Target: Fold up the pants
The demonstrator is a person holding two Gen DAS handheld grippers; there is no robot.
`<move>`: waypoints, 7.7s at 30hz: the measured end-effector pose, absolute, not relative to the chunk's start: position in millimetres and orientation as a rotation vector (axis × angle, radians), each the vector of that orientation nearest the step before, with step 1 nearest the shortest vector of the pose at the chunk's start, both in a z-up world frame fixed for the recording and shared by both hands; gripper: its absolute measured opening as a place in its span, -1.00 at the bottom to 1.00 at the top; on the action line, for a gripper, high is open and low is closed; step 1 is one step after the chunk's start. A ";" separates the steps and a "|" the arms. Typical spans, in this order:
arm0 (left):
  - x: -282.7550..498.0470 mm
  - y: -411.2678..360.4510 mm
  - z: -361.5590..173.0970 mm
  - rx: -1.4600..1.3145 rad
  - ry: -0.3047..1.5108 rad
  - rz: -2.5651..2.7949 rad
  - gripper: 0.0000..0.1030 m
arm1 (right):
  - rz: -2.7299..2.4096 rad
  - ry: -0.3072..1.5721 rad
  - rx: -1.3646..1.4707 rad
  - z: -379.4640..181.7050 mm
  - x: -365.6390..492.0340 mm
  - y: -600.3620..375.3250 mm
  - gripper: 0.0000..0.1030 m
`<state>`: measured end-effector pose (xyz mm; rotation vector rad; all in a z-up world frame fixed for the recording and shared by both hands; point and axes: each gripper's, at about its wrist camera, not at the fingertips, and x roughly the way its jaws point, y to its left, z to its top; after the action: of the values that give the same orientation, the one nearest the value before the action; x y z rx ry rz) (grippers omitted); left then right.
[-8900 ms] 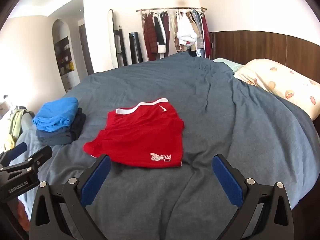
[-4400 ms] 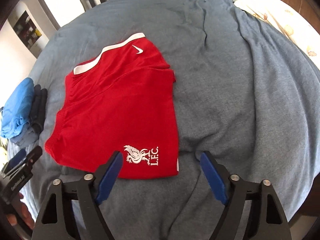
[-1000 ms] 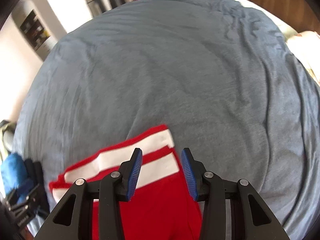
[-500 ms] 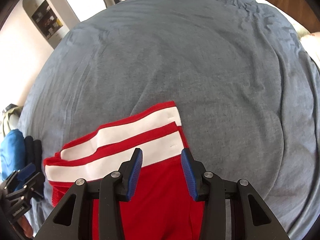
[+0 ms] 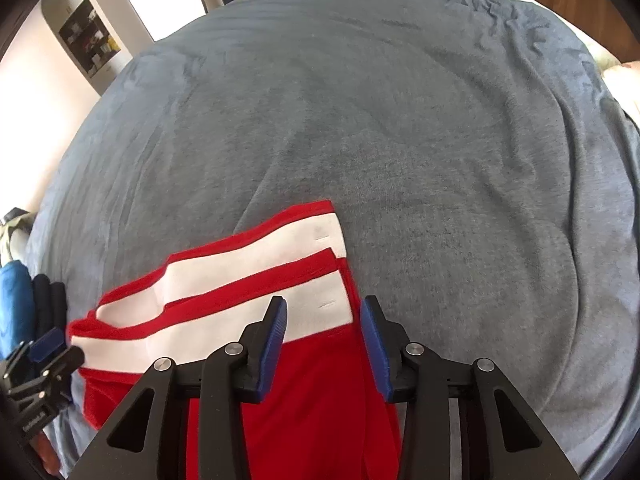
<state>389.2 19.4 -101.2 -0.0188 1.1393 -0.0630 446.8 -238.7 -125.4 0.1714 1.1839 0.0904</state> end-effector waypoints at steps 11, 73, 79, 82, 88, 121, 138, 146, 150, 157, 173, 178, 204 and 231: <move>393.5 25.0 -109.6 -0.110 1.168 -0.081 0.03 | 0.115 1.167 0.132 -122.8 447.5 -229.2 -0.38; 415.0 23.0 -102.8 -0.121 1.167 0.005 -0.16 | 0.150 1.148 0.217 -118.8 478.9 -234.1 -0.74; 416.1 22.9 -102.6 -0.139 1.168 0.009 -0.08 | 0.118 1.080 0.204 -99.2 479.8 -235.2 -0.85; 419.8 23.8 -104.7 -0.146 1.167 0.016 -0.08 | 0.096 1.058 0.209 -97.2 489.5 -237.6 -0.85; 427.3 30.2 -111.3 -0.139 1.164 0.051 0.09 | 0.081 1.081 0.192 -116.1 511.9 -233.8 -0.85; 351.1 31.1 -61.4 -0.023 1.112 -0.041 0.52 | -0.028 1.047 0.106 -53.9 424.0 -234.8 -0.15; 338.5 27.3 -111.3 -0.115 1.183 -0.097 0.35 | -0.192 1.203 0.259 -88.1 322.5 -250.6 -0.15; 337.7 22.7 -128.8 -0.097 1.222 -0.107 0.34 | -0.224 1.169 0.288 -97.5 317.1 -258.5 -0.15; 340.5 23.3 -135.6 -0.095 1.244 -0.119 0.34 | -0.241 1.154 0.339 -102.6 321.6 -265.1 -0.15; 348.4 21.5 -143.8 -0.075 1.267 -0.138 0.36 | -0.261 1.181 0.403 -125.6 331.7 -271.1 -0.15; 349.0 30.0 -126.6 -0.082 1.284 -0.195 -0.41 | -0.218 1.185 0.403 -133.5 339.9 -263.2 -0.84; 343.1 28.2 -102.8 -0.023 1.275 -0.203 -0.42 | -0.203 1.144 0.291 -97.8 332.7 -251.8 -0.85; 328.9 23.8 -110.1 0.110 1.313 -0.154 0.09 | -0.262 1.280 0.280 -113.2 308.4 -263.8 -0.80; 376.3 31.8 -93.1 0.123 1.116 -0.051 0.24 | 0.092 1.085 0.047 -96.4 437.2 -220.0 -0.37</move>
<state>376.3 31.8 -93.1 0.1227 1.1161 -0.0508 437.2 -220.0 -96.4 0.0475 1.0854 0.0916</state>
